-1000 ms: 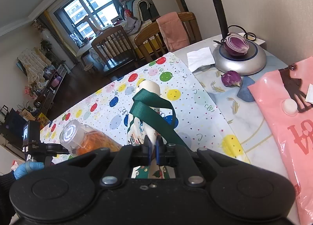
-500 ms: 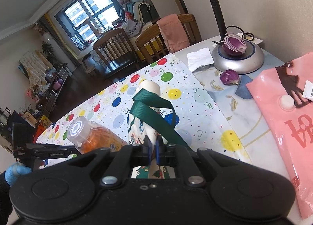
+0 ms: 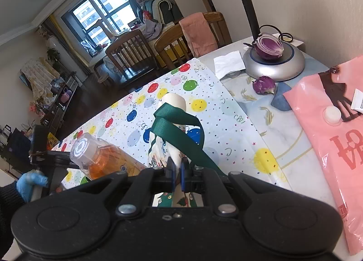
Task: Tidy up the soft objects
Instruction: 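Lift the mask with the left gripper while the right lifts the tote by its strap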
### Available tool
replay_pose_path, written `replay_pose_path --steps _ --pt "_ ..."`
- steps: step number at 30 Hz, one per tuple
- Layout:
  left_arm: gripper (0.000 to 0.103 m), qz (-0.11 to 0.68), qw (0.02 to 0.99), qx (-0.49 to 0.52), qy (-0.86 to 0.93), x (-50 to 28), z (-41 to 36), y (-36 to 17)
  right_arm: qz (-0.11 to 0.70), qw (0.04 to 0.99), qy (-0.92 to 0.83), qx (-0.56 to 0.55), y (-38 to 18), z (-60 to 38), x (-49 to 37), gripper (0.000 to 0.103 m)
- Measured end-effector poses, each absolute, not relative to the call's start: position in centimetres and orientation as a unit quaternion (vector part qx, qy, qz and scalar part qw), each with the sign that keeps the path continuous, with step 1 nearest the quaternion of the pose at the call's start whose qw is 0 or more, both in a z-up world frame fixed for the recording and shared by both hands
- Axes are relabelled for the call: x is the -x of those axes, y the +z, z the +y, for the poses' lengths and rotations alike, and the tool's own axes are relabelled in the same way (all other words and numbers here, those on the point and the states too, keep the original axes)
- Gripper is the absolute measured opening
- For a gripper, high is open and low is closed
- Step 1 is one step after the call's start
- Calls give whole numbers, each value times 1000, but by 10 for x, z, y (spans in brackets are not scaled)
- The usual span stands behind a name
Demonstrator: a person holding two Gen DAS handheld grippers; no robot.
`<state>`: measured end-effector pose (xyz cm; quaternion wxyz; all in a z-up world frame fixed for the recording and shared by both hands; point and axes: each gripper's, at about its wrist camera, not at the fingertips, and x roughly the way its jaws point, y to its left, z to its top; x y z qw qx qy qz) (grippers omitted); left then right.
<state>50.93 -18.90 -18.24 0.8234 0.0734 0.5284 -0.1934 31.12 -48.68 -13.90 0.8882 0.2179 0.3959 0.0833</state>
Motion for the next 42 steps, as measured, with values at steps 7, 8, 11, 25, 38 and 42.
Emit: replay_pose_path --steps 7,8,11,25,38,42 --pt "95 548 815 -68 -177 -520 -186 -203 402 885 80 -222 -144 -487 -313 4" --pt "95 551 814 -66 -170 -520 -185 -204 402 885 80 -222 -144 -487 -313 4" --pt "85 549 820 -56 -154 -519 -182 -207 403 884 79 -222 -145 -486 -313 4" --pt "22 528 842 -39 -106 -503 -161 -191 400 886 80 -220 -143 -482 -309 4" --pt "21 499 856 17 -132 -444 -146 -131 363 900 72 -231 -101 -481 -261 4" --pt "21 487 861 33 -142 -423 -138 -107 344 905 77 -239 -80 -479 -240 4"
